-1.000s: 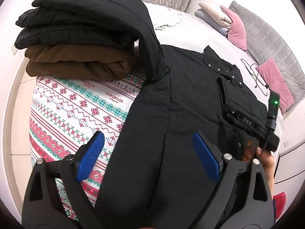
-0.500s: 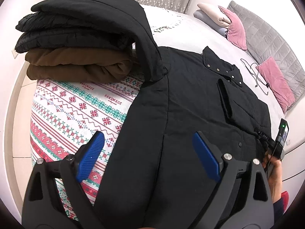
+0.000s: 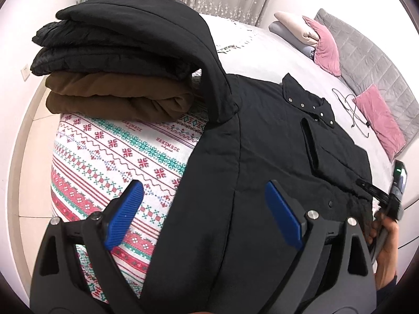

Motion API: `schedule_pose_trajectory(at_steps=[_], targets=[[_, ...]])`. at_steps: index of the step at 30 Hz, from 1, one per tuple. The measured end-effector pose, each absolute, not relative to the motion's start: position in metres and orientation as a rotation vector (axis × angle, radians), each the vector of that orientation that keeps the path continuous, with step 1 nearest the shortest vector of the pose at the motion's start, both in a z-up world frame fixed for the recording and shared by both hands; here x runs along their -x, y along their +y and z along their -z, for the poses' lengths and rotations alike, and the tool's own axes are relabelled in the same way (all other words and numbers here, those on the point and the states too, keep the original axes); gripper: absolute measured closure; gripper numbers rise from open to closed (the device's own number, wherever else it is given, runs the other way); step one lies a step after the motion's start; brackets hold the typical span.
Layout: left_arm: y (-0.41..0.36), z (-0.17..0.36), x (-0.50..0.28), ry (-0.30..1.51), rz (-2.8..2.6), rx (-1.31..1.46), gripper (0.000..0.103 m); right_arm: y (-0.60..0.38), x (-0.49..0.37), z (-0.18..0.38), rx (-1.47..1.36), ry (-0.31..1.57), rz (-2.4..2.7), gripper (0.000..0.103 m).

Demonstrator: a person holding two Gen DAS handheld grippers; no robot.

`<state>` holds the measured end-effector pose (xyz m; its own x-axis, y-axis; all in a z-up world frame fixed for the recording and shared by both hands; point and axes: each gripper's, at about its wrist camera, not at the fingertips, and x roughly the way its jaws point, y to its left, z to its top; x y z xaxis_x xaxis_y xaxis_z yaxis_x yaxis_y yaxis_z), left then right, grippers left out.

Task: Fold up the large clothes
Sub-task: 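Open the right tool to release the sleeve on the coat, then grasp the cuff of the other coat sleeve with the left tool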

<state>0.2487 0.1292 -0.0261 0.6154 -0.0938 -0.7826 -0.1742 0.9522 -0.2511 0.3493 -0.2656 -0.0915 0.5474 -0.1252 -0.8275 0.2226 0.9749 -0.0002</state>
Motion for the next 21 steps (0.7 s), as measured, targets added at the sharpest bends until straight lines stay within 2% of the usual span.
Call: schedule_pose_trajectory(at_steps=[1, 3, 5, 6, 10, 14, 21], targets=[[0.135, 0.024, -0.248, 0.903, -0.05, 0.34, 0.009, -0.258, -0.343, 0.081, -0.112, 0.961, 0.199, 0.06], [0.149, 0.02, -0.246, 0.88, -0.063, 0.392, 0.009, -0.242, -0.33, 0.063, -0.118, 0.953, 0.166, 0.052], [0.169, 0.014, -0.244, 0.853, -0.077, 0.474, 0.009, -0.226, -0.311, 0.05, -0.133, 0.947, 0.126, 0.038], [0.176, 0.012, -0.243, 0.845, -0.08, 0.503, 0.009, -0.214, -0.3, 0.045, -0.137, 0.943, 0.087, 0.037], [0.209, -0.002, -0.236, 0.783, -0.117, 0.566, 0.009, -0.179, -0.262, 0.054, -0.166, 0.898, -0.073, 0.022], [0.228, -0.012, -0.242, 0.781, -0.19, 0.469, 0.009, -0.166, -0.261, 0.083, -0.116, 0.974, -0.097, 0.022], [0.28, -0.052, -0.289, 0.696, -0.32, 0.465, 0.009, -0.181, -0.261, 0.076, -0.165, 0.913, -0.084, 0.022]])
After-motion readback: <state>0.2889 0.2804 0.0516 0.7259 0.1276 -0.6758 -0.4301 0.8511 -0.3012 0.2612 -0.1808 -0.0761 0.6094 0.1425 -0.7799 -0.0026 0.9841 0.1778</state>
